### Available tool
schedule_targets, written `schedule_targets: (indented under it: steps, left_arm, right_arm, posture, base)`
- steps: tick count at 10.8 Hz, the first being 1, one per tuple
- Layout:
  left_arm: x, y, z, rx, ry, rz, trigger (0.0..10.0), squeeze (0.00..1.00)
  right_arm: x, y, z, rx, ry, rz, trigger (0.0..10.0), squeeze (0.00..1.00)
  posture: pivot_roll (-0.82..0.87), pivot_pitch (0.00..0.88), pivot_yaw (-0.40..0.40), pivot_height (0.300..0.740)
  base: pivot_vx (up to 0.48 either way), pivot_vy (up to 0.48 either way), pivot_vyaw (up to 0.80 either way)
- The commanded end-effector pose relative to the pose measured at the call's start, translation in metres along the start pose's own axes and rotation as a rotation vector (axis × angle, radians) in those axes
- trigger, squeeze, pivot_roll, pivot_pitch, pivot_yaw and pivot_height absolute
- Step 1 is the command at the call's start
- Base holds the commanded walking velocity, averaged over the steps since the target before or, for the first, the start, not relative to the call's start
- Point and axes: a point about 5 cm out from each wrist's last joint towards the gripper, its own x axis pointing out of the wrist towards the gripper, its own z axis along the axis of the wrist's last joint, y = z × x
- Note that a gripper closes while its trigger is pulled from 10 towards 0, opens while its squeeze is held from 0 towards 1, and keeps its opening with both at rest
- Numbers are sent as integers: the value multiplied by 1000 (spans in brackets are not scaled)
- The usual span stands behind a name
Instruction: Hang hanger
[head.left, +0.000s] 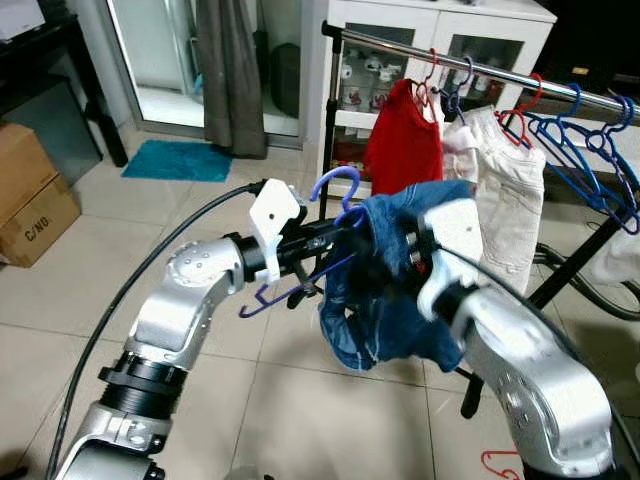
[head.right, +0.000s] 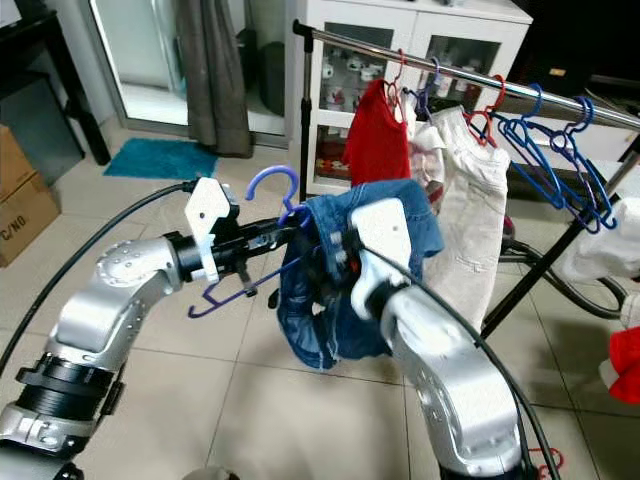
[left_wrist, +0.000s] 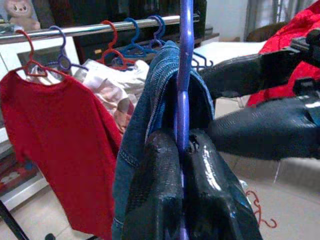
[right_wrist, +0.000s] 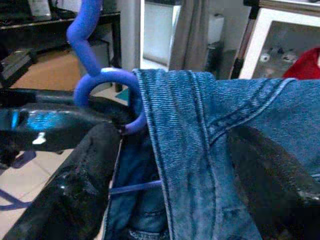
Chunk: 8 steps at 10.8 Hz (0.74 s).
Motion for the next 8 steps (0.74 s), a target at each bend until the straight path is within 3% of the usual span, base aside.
schedule_targets:
  steps: [1,4,8]
  left_arm:
    - [5,0,17,38,-56,-8,0,0]
    - [8,-4,19,29,-70,-17,0,0]
    - [6,-3,20,31,-64,-25,0,0]
  right_arm:
    - [2,-2,-1,-8,20,-37,39,0]
    - [8,-5,-2,-61,60,-137,0,0]
    - [10,-8,2,-70,47,-167,0,0]
  posture:
    - [27,0,-26,740]
    - [32,0,-29,740]
    - [33,0,-29,740]
  base:
    - [0,0,0]
    - [0,0,0]
    - [0,0,0]
